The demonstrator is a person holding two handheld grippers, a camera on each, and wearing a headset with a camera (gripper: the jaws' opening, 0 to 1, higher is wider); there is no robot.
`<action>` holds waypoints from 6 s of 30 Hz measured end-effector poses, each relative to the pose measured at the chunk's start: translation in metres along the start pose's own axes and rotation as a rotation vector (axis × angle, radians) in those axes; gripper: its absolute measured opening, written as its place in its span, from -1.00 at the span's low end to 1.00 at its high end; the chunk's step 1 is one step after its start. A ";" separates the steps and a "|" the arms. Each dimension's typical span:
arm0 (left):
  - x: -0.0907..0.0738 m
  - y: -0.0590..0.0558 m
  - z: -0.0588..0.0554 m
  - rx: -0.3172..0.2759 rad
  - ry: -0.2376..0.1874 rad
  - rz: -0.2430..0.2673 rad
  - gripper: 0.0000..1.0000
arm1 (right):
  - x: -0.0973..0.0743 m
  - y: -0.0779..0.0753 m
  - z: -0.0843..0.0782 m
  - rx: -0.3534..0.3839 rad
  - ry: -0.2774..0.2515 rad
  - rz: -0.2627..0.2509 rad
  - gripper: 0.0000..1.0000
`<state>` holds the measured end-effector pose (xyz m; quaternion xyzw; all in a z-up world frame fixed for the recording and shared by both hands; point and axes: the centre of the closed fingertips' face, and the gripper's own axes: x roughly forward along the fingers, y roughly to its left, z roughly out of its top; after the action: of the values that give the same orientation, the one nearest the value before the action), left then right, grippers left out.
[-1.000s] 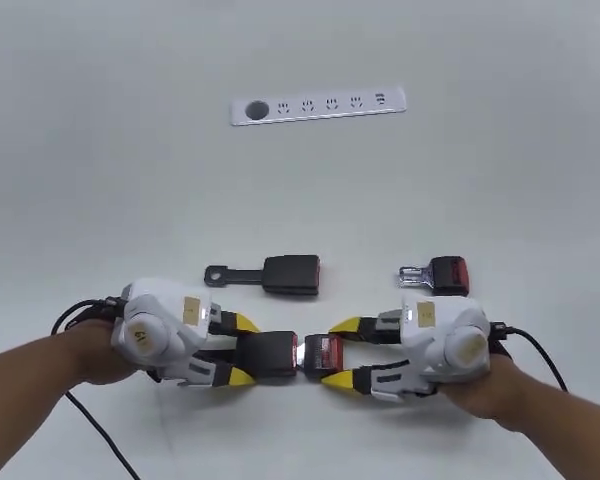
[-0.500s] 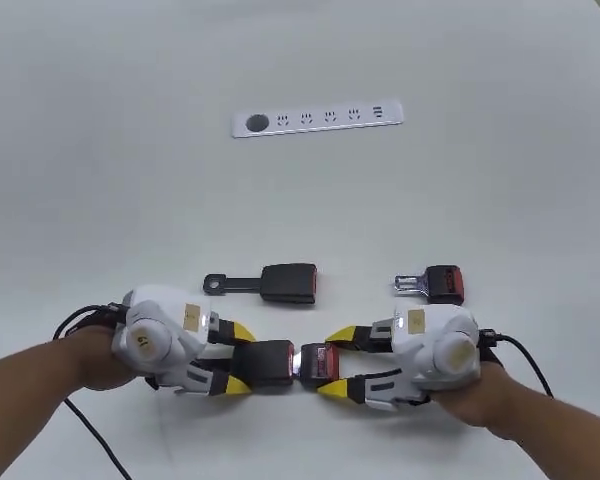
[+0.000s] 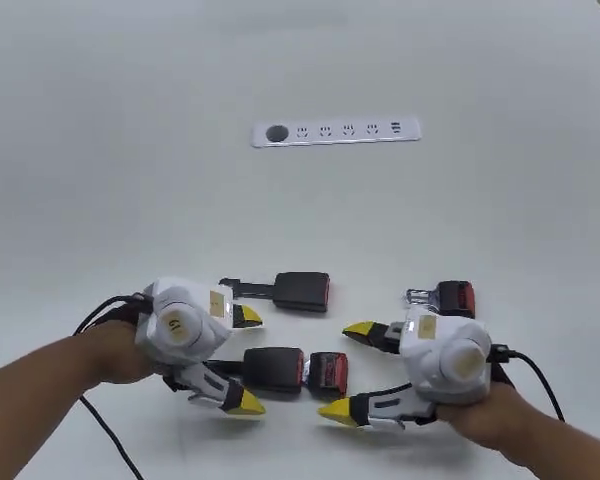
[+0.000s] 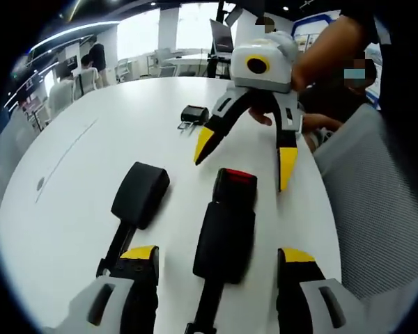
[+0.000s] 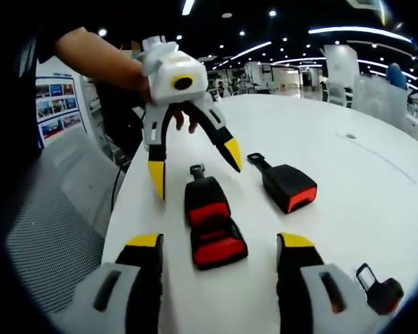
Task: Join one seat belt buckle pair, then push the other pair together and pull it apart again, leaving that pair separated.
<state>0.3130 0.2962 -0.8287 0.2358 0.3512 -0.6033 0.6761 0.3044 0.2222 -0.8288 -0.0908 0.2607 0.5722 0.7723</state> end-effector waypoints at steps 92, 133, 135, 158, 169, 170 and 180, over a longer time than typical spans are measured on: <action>0.045 0.090 0.032 0.177 -0.012 -0.024 -0.31 | -0.109 -0.138 -0.064 -0.057 0.086 0.023 -0.30; 0.051 0.095 0.031 0.157 0.040 -0.018 -0.32 | -0.015 -0.111 -0.013 -0.077 -0.037 0.088 -0.30; 0.051 0.094 0.032 0.159 0.042 -0.018 -0.32 | -0.011 -0.111 -0.012 -0.087 -0.037 0.082 -0.30; 0.051 0.095 0.032 0.210 0.093 -0.043 -0.35 | -0.005 -0.107 -0.008 -0.080 0.001 0.084 -0.31; 0.052 0.095 0.030 0.198 0.087 -0.041 -0.35 | 0.009 -0.111 -0.006 -0.051 0.006 0.040 -0.31; 0.052 0.095 0.030 0.198 0.087 -0.041 -0.35 | 0.009 -0.111 -0.007 -0.051 0.006 0.040 -0.31; 0.054 0.096 0.029 0.196 0.098 -0.039 -0.35 | 0.012 -0.112 -0.006 -0.059 0.016 0.037 -0.30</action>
<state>0.4143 0.2549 -0.8605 0.3231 0.3278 -0.6356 0.6198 0.4098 0.1932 -0.8576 -0.1133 0.2515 0.5932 0.7564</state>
